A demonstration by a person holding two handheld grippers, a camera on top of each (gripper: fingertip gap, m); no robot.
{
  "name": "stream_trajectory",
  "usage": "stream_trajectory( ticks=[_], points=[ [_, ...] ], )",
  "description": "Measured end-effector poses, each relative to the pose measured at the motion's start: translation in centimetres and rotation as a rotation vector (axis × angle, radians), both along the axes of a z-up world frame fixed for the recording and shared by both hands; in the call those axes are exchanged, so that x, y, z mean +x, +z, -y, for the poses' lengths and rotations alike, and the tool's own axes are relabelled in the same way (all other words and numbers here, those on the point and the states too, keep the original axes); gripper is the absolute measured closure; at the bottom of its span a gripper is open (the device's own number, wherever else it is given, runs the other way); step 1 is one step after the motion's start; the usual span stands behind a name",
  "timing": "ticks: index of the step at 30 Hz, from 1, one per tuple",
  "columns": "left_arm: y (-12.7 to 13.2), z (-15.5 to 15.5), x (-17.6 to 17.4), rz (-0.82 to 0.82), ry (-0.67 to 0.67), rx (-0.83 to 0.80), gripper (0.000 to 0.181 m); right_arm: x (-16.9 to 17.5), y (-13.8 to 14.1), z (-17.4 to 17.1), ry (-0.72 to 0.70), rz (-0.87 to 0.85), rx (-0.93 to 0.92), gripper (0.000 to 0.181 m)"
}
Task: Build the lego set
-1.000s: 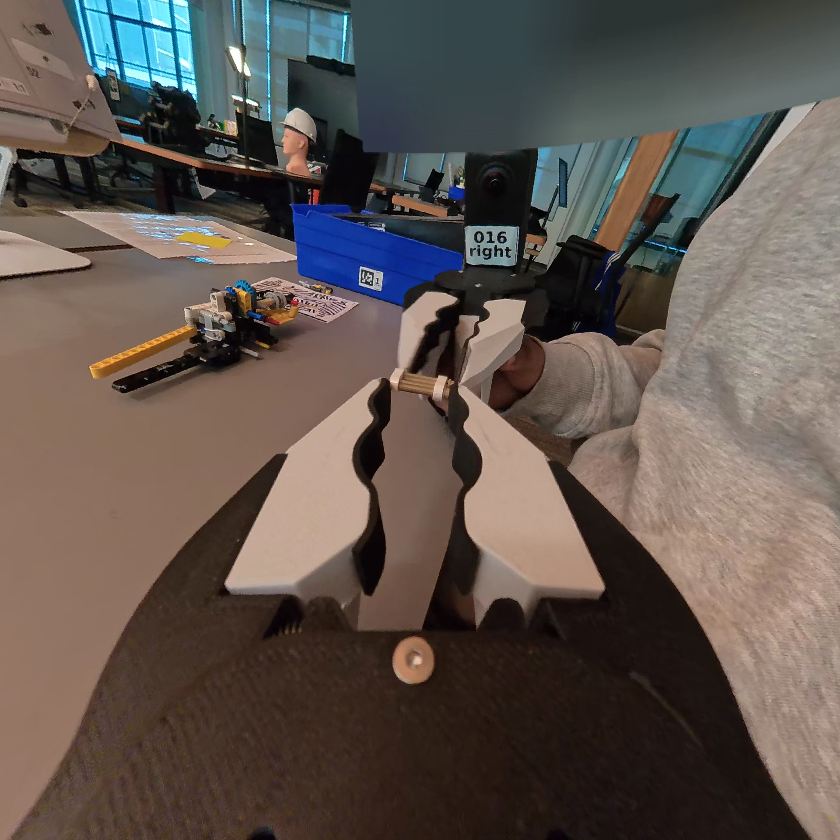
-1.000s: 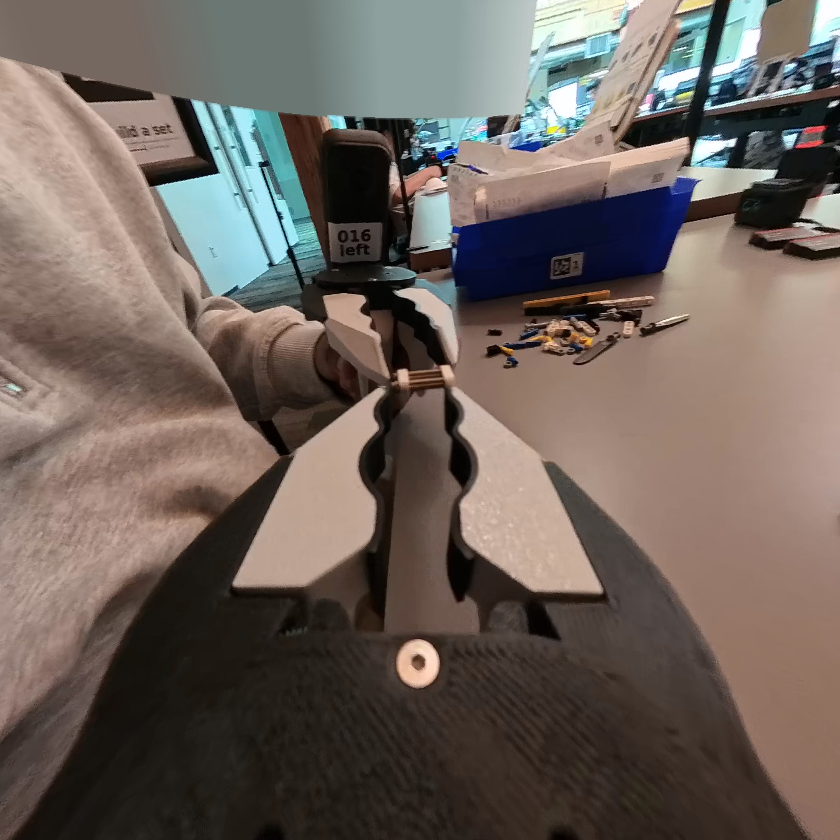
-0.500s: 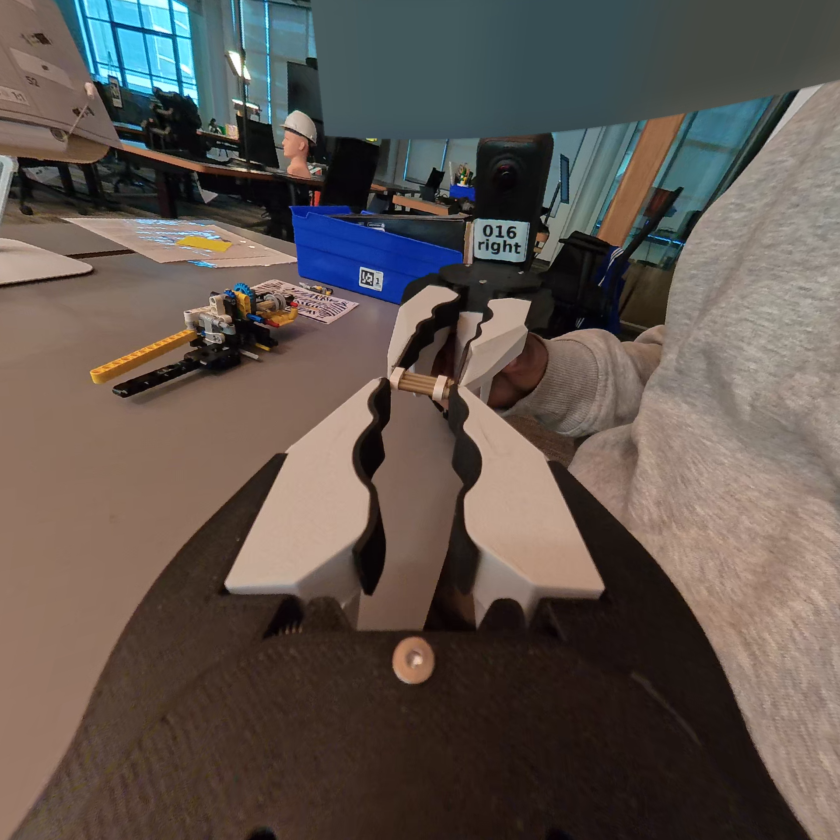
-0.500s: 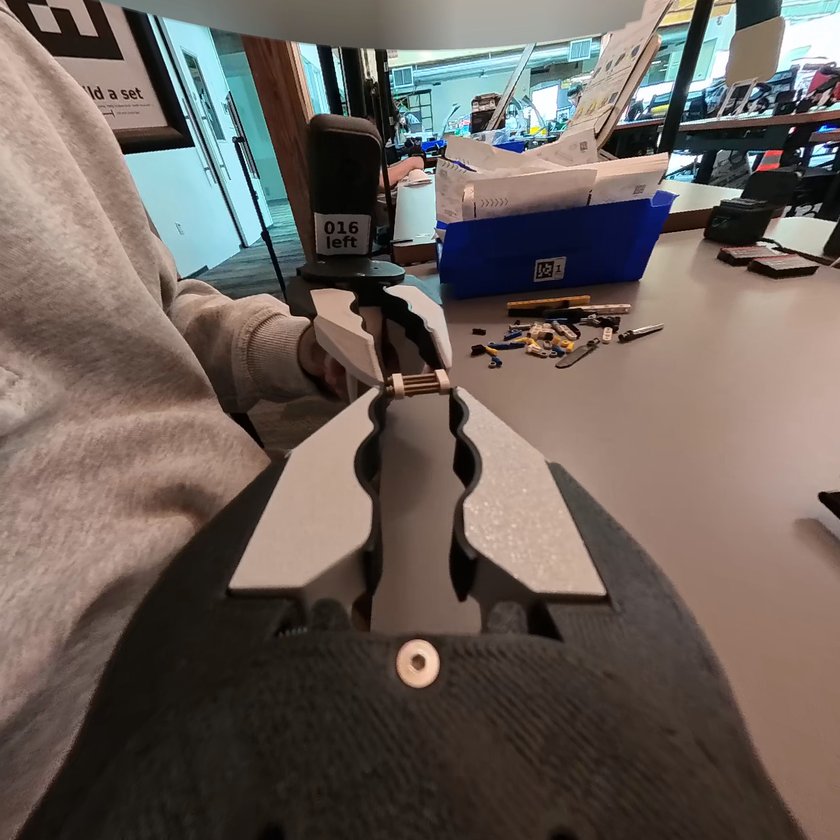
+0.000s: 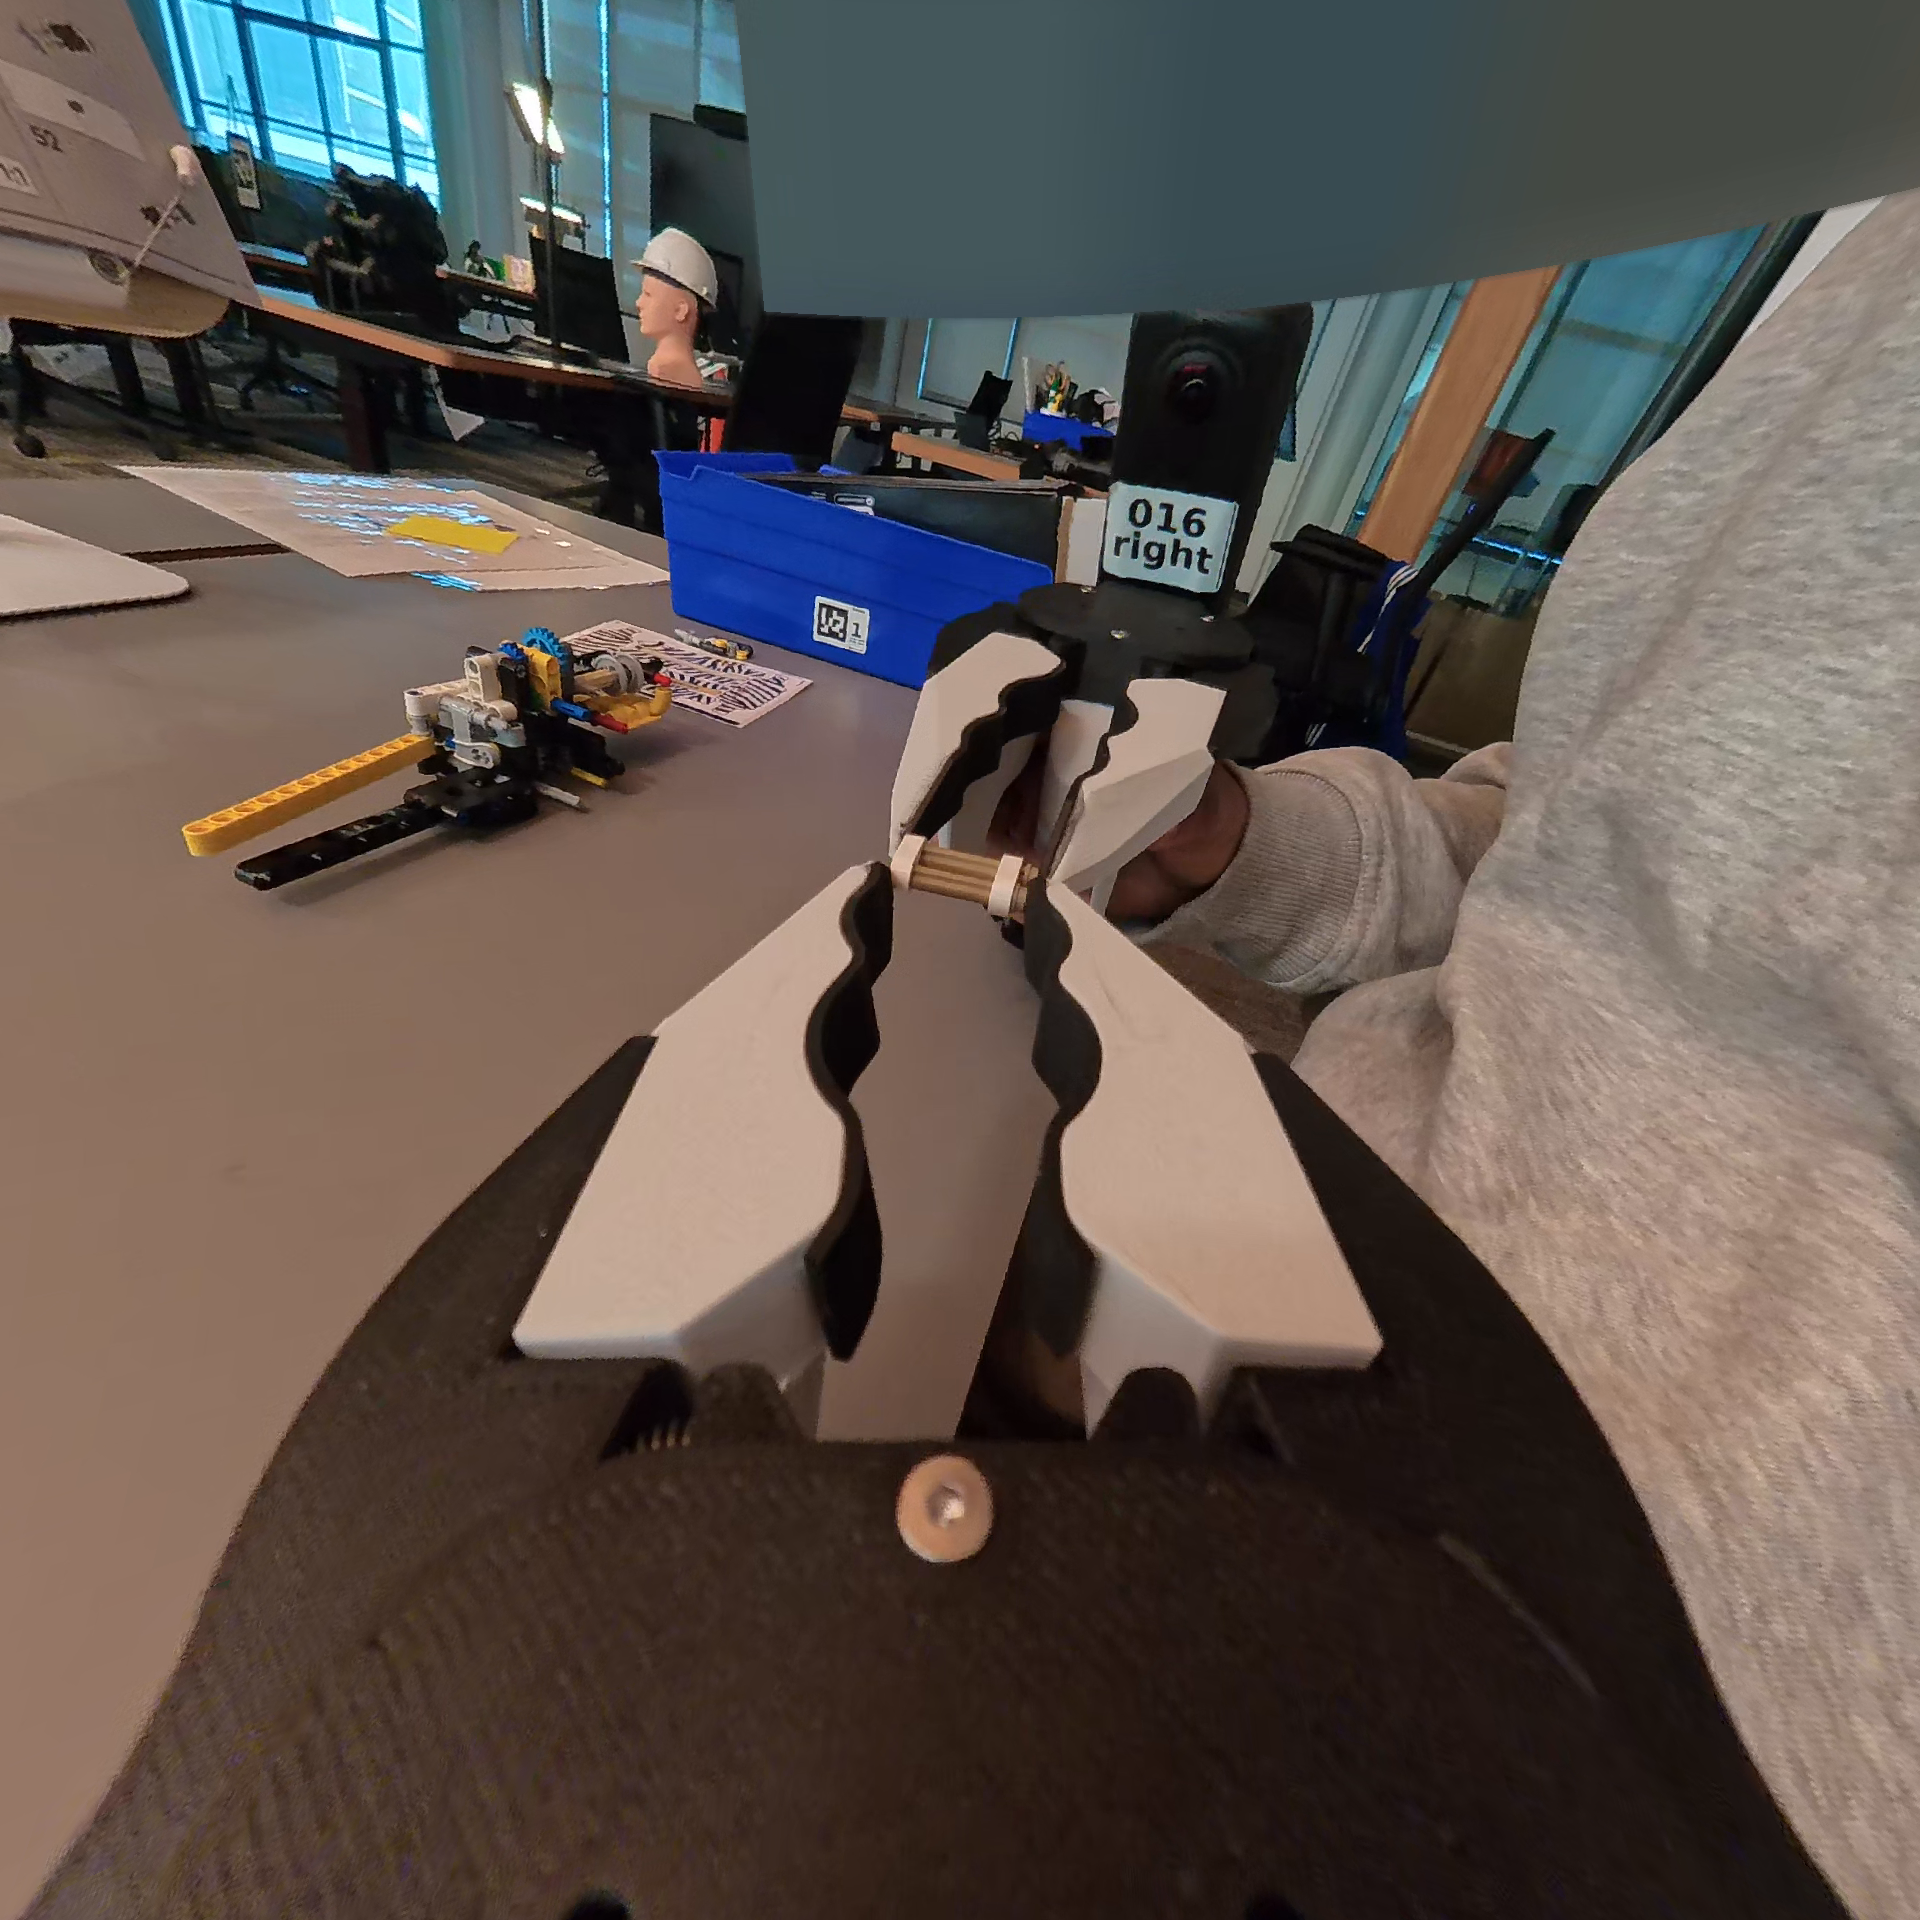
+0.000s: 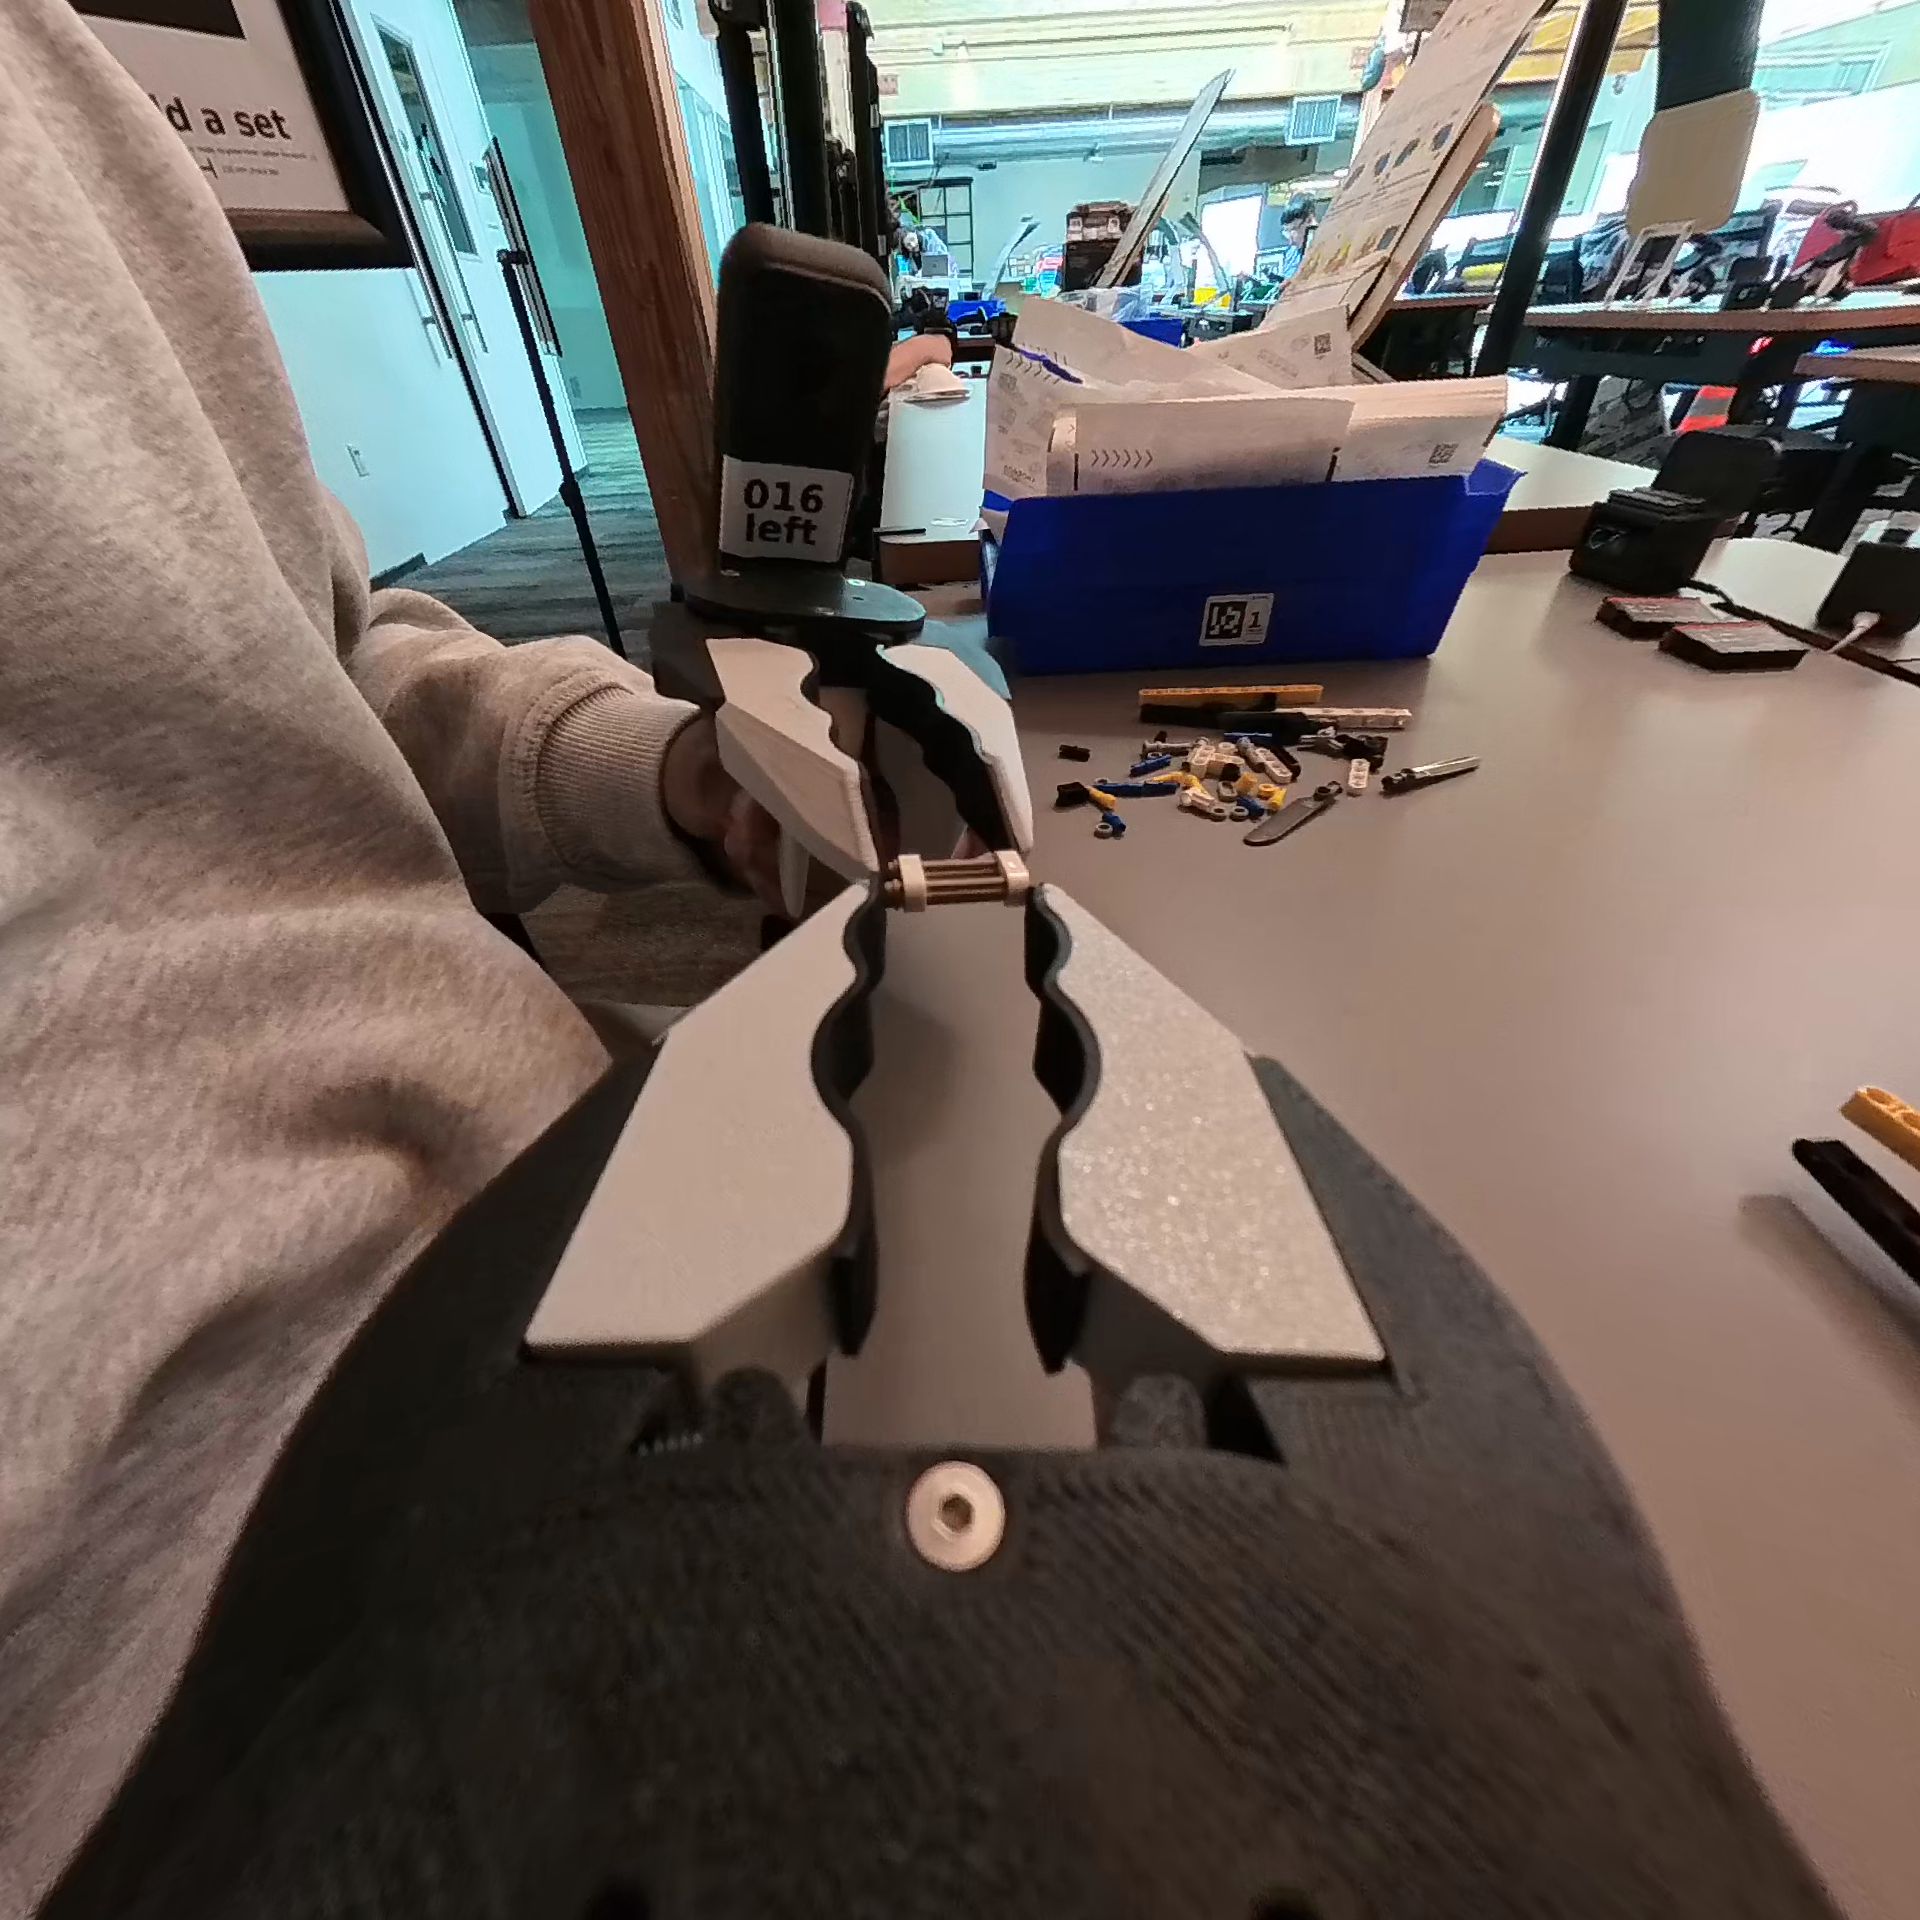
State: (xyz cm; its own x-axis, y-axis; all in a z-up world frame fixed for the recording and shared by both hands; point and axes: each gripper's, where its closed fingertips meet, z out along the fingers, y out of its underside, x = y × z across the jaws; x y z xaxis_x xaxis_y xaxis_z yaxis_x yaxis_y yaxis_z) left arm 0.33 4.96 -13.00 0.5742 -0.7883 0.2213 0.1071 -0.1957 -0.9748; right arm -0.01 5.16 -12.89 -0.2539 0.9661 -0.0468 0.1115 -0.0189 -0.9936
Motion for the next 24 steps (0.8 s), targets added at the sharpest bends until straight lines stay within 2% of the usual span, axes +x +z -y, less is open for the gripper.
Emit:
stream_trajectory(
  ticks=[24],
  points=[
    [-0.62,0.14,0.03,-0.023,-0.003,-0.045,0.158,0.29,-0.84,0.02,0.021,0.057,-0.008,0.157]
  ],
)
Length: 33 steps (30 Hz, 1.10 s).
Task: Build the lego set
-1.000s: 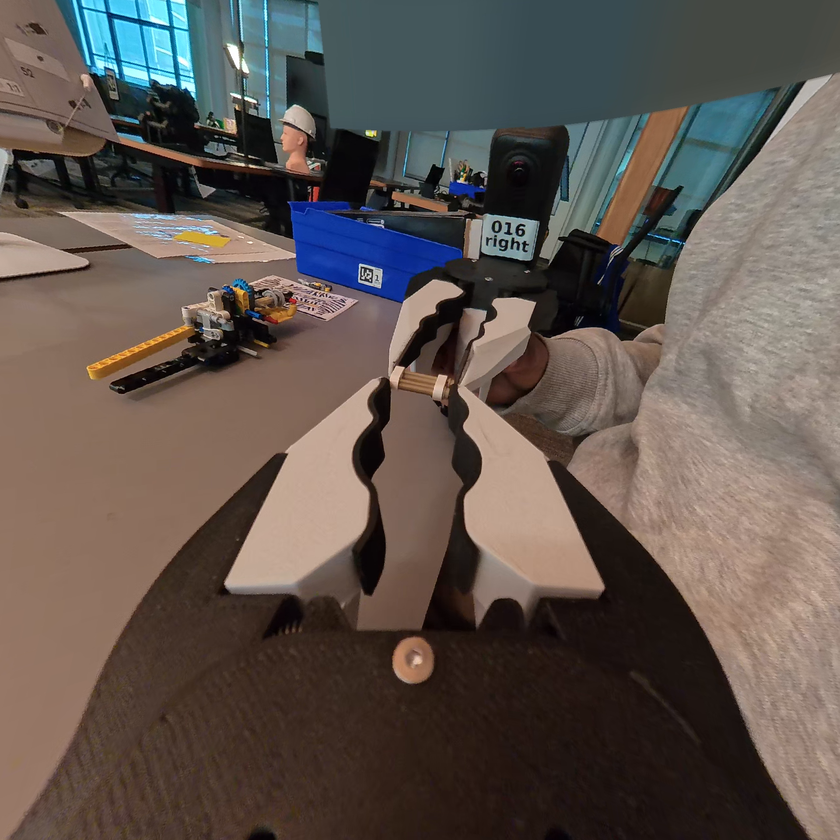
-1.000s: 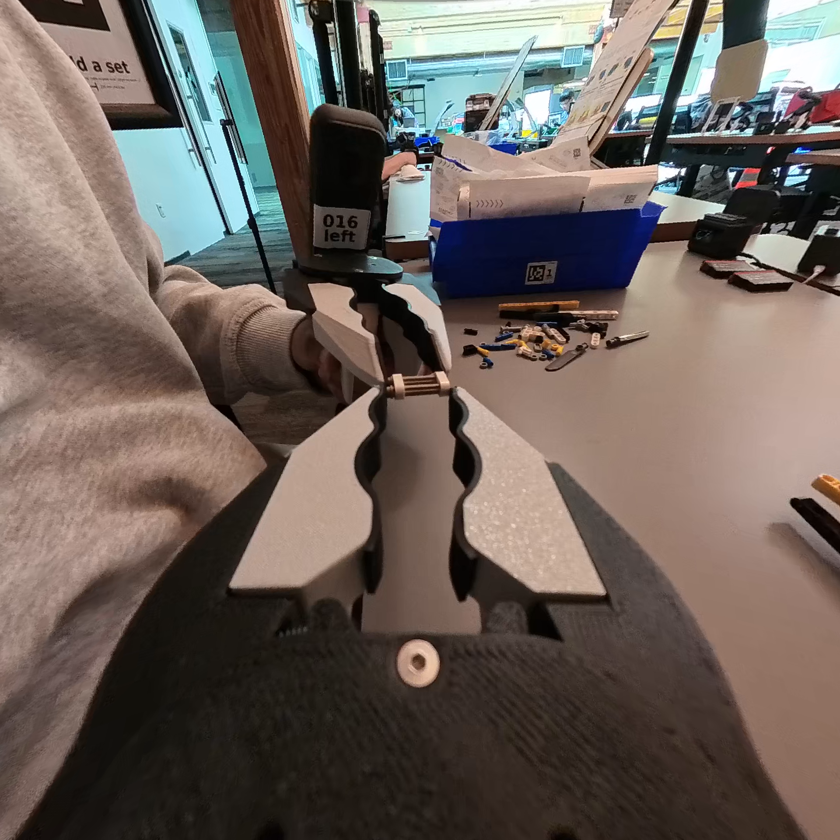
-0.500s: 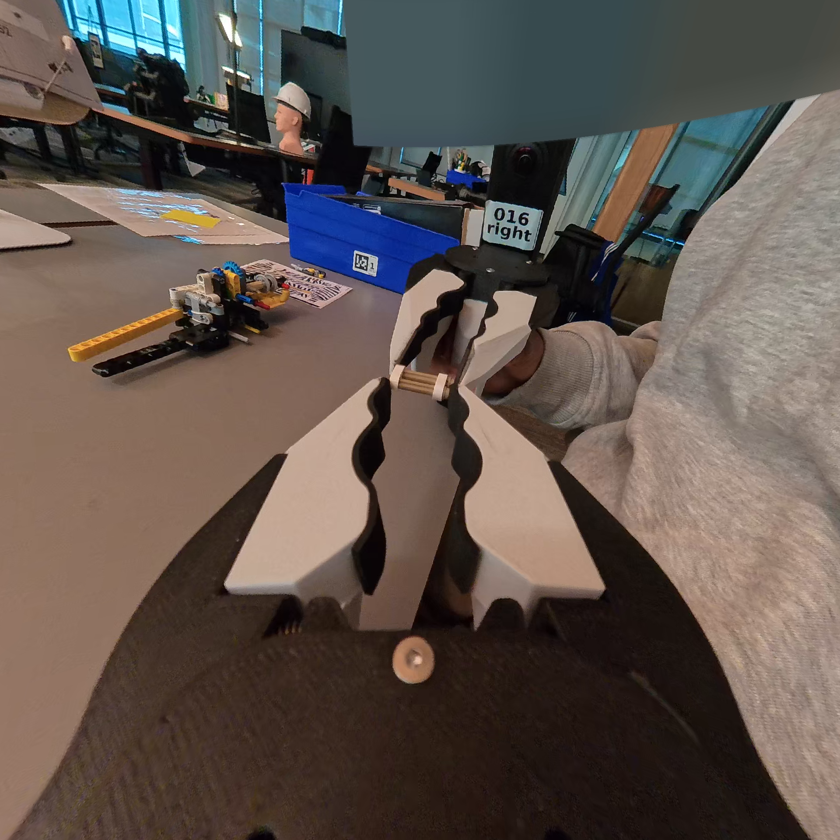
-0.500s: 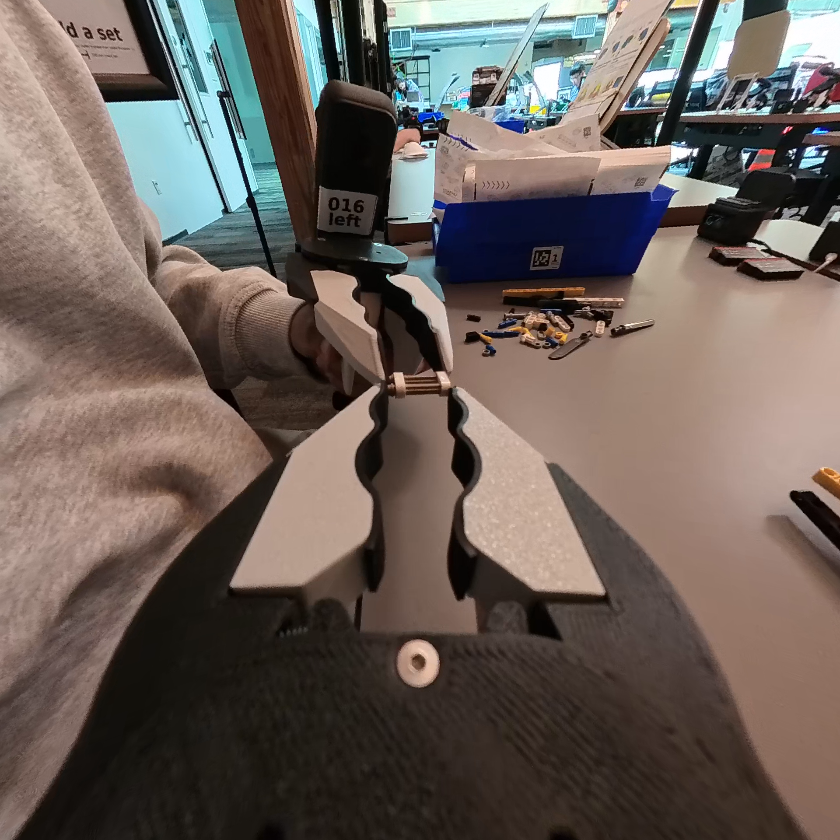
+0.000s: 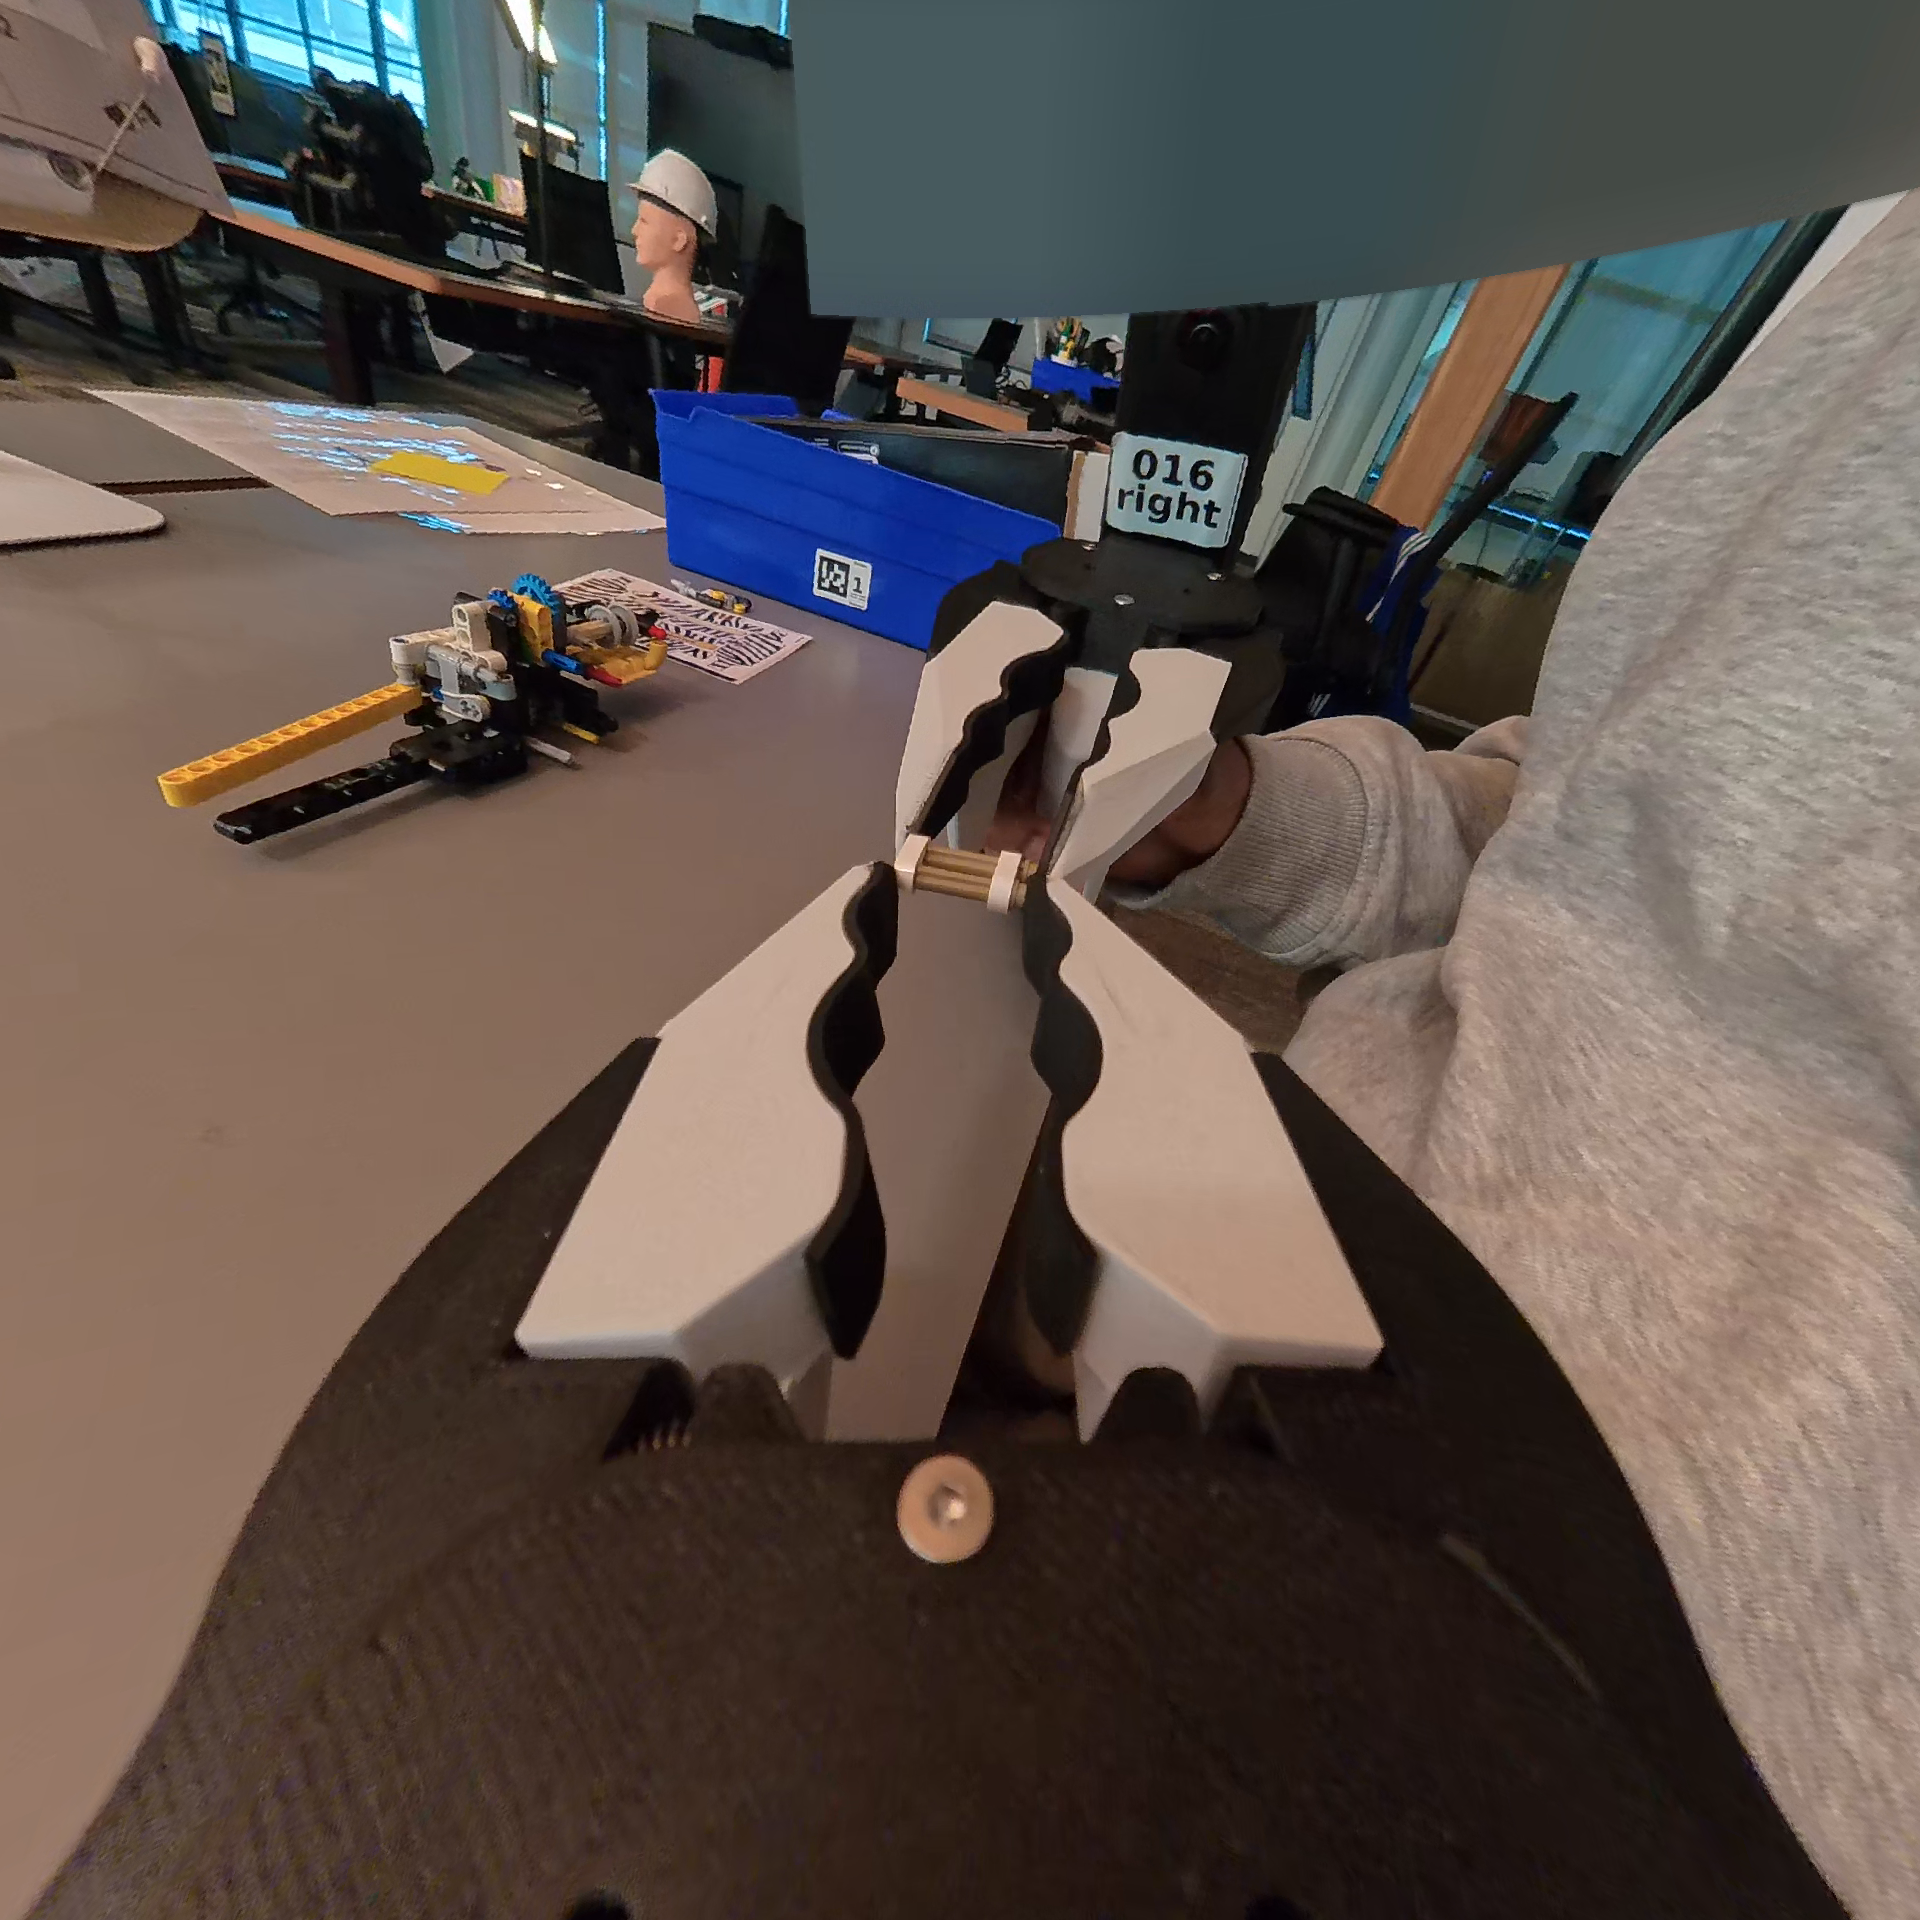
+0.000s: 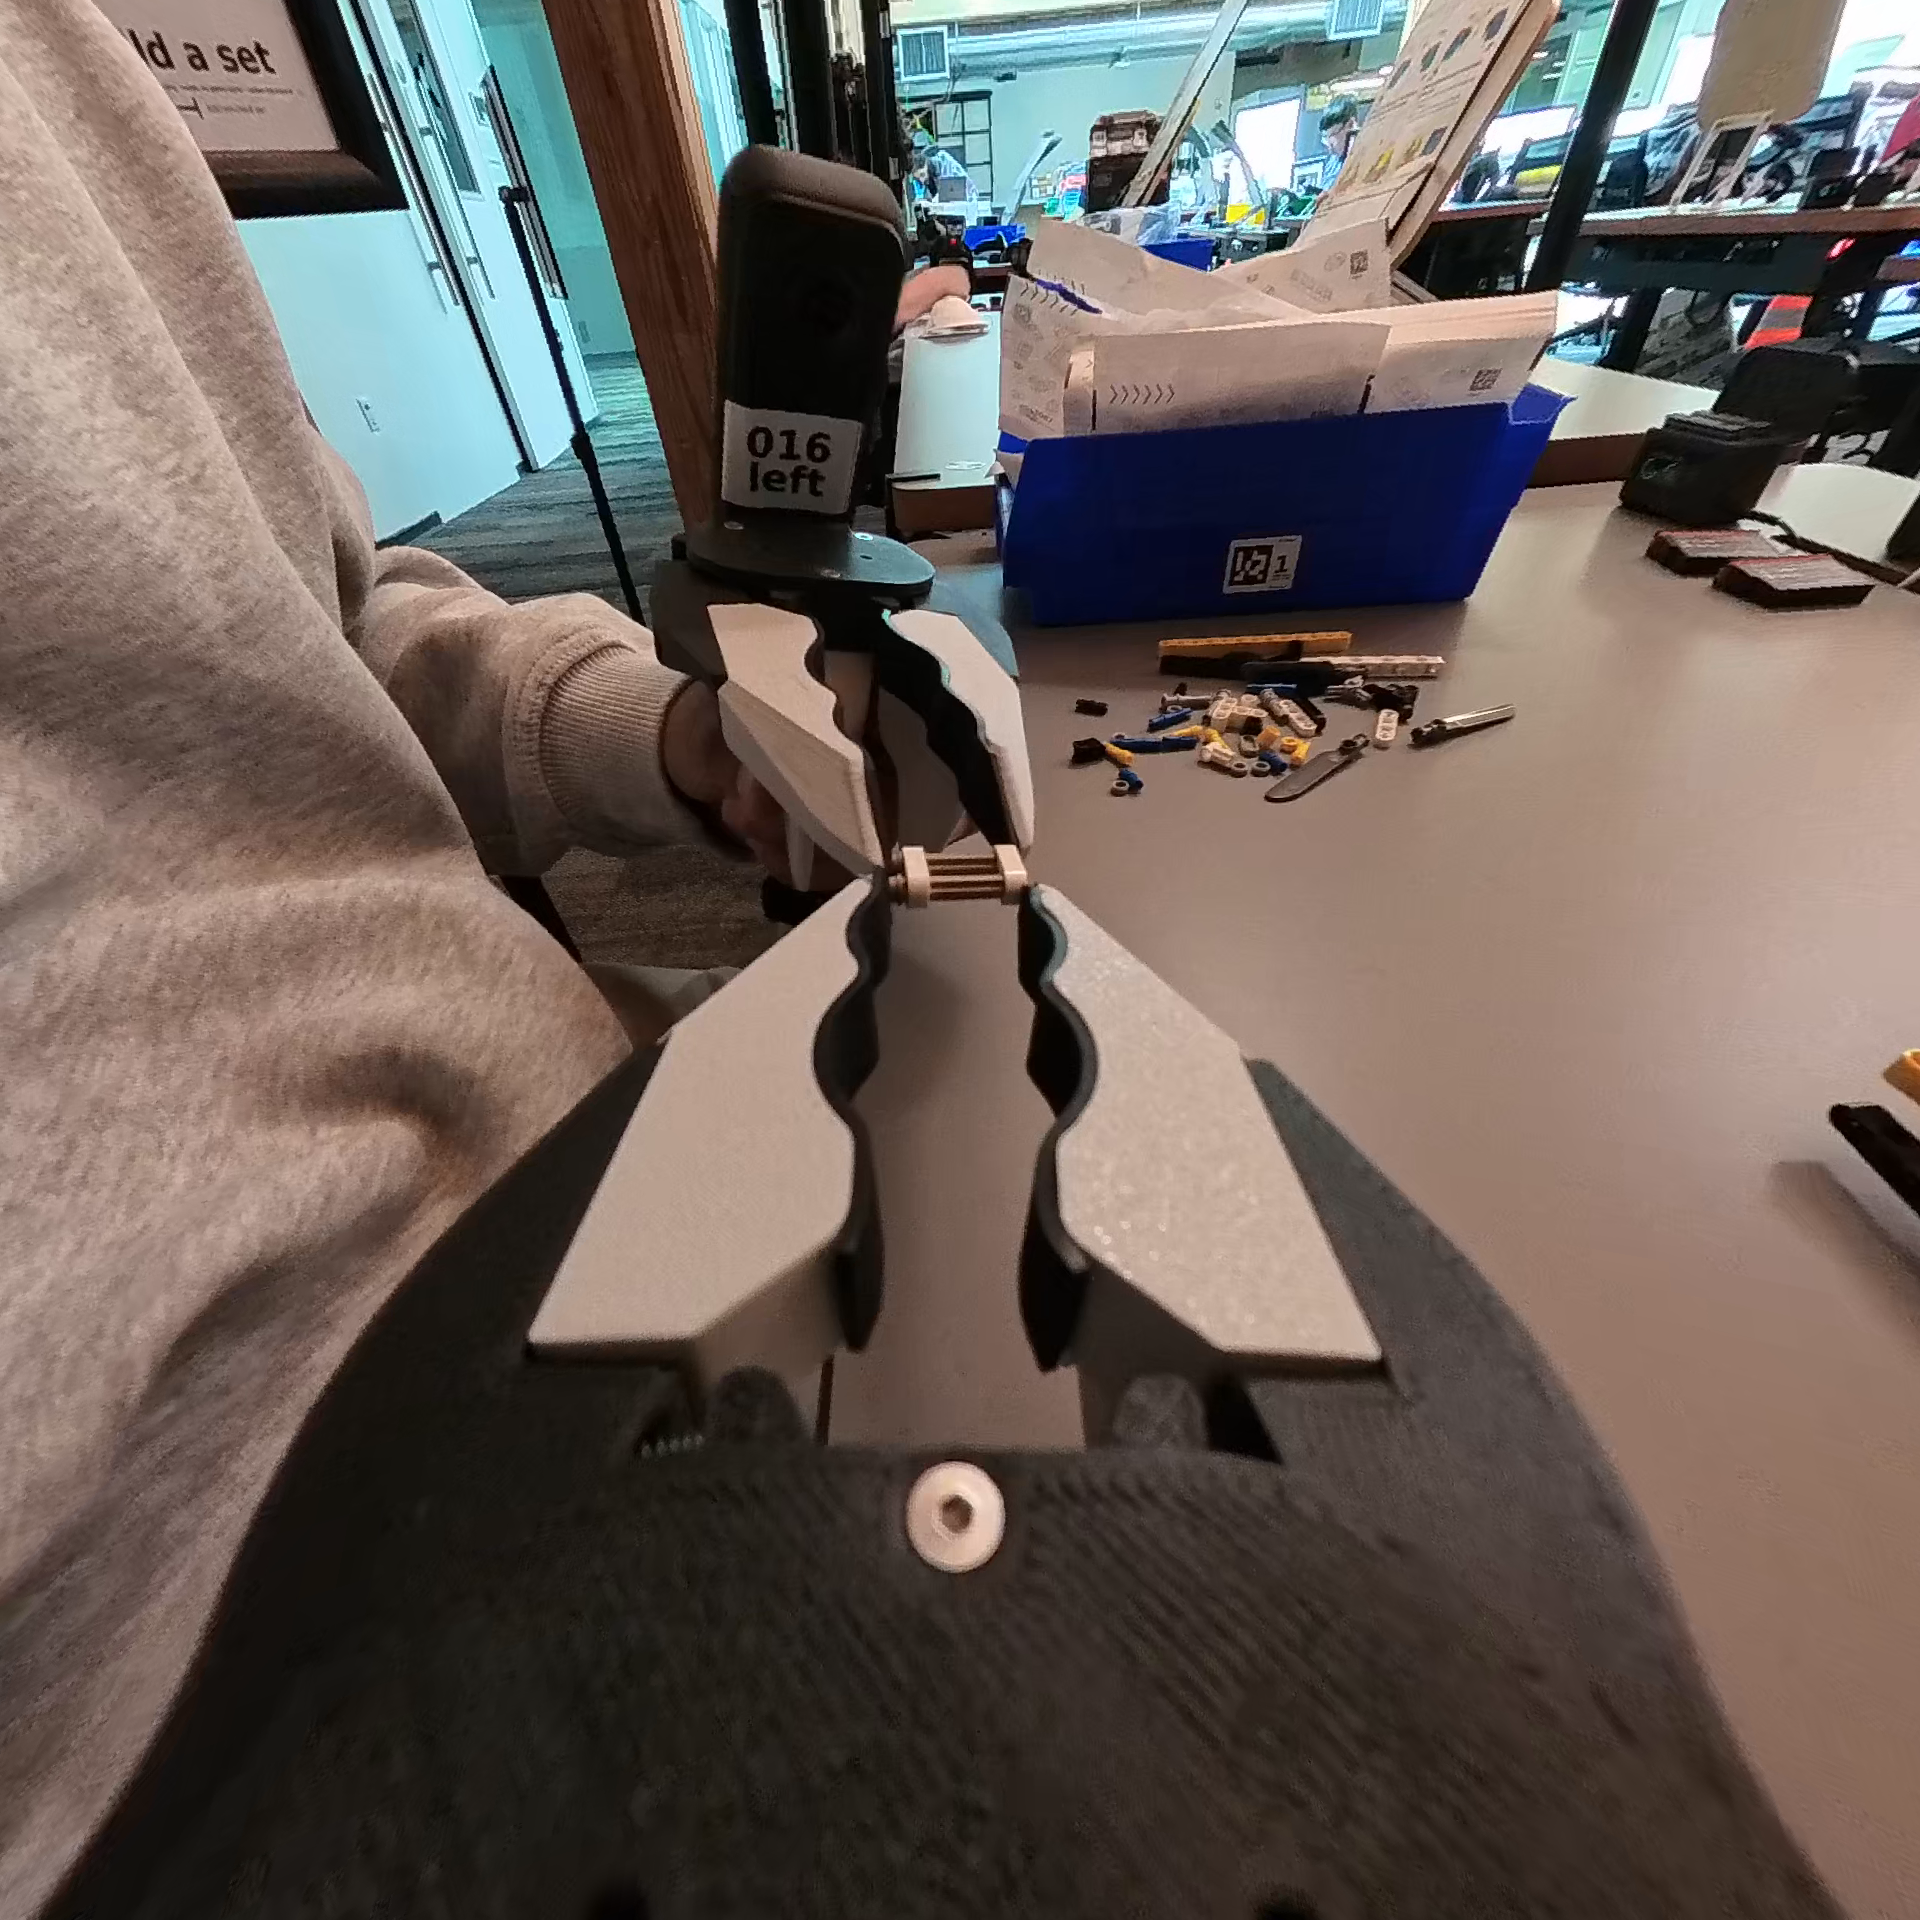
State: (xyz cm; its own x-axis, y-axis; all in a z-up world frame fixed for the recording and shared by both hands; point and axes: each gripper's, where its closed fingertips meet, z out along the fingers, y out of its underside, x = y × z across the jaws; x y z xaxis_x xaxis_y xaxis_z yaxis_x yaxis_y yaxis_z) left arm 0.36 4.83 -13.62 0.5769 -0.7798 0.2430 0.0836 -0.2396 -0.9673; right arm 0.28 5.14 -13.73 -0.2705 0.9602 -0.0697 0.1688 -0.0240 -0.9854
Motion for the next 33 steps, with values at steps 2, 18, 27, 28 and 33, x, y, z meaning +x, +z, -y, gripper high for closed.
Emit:
stream_trajectory(
  ticks=[2,18,27,28,33],
  points=[
    [0.0,0.0,0.0,-0.002,0.003,0.003,0.158,0.0,0.0,0.0,0.001,0.000,0.000,0.157],
    [0.0,0.1,0.1,-0.014,-0.002,0.011,0.159,0.1,-0.1,0.2,0.010,0.007,0.006,0.158],
    [0.4,0.1,0.1,0.001,0.001,0.031,0.159,0.0,0.4,0.3,0.003,-0.021,0.014,0.158],
    [0.7,0.2,0.0,0.000,0.003,0.046,0.158,-0.1,0.8,0.3,-0.006,-0.040,0.010,0.158],
    [1.3,0.6,0.0,-0.073,0.013,0.149,0.158,-0.2,1.5,0.8,-0.018,-0.092,0.056,0.157]
  ],
)
